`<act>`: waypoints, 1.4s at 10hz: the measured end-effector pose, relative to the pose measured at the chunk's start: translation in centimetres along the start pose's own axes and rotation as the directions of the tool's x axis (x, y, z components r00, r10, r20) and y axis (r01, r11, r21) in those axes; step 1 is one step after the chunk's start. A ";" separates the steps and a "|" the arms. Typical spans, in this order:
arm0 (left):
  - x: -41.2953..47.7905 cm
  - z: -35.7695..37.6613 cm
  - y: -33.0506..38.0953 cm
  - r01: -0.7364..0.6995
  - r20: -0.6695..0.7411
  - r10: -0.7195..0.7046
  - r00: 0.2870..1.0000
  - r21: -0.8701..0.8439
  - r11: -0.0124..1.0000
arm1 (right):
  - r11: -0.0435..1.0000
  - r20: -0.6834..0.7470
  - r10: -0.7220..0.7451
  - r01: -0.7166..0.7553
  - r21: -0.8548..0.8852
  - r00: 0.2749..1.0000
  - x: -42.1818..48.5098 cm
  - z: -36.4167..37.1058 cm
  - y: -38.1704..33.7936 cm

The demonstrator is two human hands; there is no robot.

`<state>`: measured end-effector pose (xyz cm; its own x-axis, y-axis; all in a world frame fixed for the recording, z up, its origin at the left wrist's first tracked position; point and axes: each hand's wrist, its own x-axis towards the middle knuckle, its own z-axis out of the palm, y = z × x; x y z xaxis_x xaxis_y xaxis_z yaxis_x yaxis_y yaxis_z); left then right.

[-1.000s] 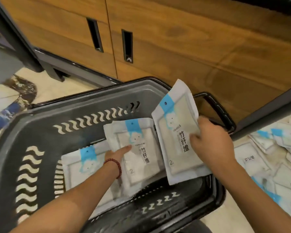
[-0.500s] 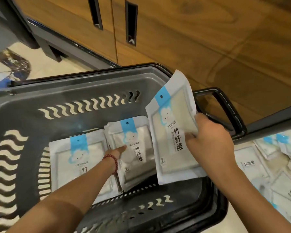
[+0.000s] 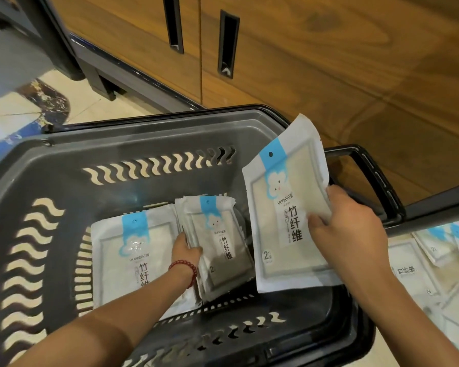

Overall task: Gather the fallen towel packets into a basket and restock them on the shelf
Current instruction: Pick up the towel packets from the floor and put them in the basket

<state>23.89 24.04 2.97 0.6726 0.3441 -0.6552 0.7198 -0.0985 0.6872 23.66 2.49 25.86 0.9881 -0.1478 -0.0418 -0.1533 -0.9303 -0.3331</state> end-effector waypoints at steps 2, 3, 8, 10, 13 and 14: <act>0.8 -0.9 -0.1 0.017 0.010 -0.016 1.000 -0.063 0.998 | 0.996 -0.054 -0.014 0.009 -0.091 0.998 -0.5 0.3 -0.3; 1.3 -2.1 -0.7 0.077 0.096 -0.060 0.994 -0.182 0.980 | 0.988 -0.053 0.004 -0.012 -0.157 0.999 -0.8 0.6 -0.3; 2.1 3.2 -1.0 -0.166 0.125 0.128 0.984 0.904 0.394 | 0.952 -0.113 -0.128 0.090 -0.294 0.985 -1.1 1.4 -1.3; 1.3 3.0 -0.2 0.179 -0.086 -0.162 0.983 0.254 0.950 | 0.953 -0.124 -0.130 0.089 -0.291 0.984 -1.2 1.4 -1.2; 0.1 1.9 -2.7 -0.287 0.262 0.119 0.958 0.902 0.322 | 0.949 -0.127 -0.141 0.097 -0.300 0.982 -1.1 1.3 -1.1; 0.7 1.9 -2.8 -0.341 0.321 0.121 0.939 0.911 0.233 | 0.950 -0.116 -0.136 0.097 -0.298 0.984 -1.2 1.3 -1.0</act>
<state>22.65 22.83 -0.04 0.7738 0.0118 -0.6333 0.0947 -0.9907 0.0974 22.63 3.99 25.03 0.9919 -0.0574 0.1136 -0.0532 -0.9978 -0.0396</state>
